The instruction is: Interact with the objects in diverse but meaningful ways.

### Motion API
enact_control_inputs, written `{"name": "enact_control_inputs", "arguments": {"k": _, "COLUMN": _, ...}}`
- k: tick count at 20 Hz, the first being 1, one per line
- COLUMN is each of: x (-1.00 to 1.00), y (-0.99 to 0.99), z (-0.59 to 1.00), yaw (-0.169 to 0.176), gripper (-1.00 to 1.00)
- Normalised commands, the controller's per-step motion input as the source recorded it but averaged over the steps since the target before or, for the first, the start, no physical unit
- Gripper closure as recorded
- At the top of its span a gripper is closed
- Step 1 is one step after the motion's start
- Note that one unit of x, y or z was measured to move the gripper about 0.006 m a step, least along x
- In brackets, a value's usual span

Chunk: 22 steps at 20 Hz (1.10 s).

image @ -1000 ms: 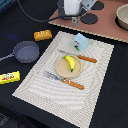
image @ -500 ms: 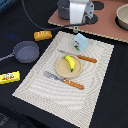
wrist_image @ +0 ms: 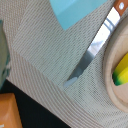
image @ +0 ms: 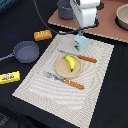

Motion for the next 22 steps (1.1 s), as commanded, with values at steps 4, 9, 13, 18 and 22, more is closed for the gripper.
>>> {"name": "enact_control_inputs", "arguments": {"k": 4, "x": 0.55, "y": 0.17, "z": -0.04, "yaw": 0.014, "gripper": -1.00}}
{"name": "enact_control_inputs", "arguments": {"k": 9, "x": 0.36, "y": 0.06, "z": -0.01, "yaw": 0.127, "gripper": -1.00}}
{"name": "enact_control_inputs", "arguments": {"k": 13, "x": 0.29, "y": 0.00, "z": -0.13, "yaw": 0.137, "gripper": -1.00}}
{"name": "enact_control_inputs", "arguments": {"k": 18, "x": 0.34, "y": -0.01, "z": -0.08, "yaw": 0.062, "gripper": -1.00}}
{"name": "enact_control_inputs", "arguments": {"k": 22, "x": 0.28, "y": 0.00, "z": -0.18, "yaw": 0.040, "gripper": -1.00}}
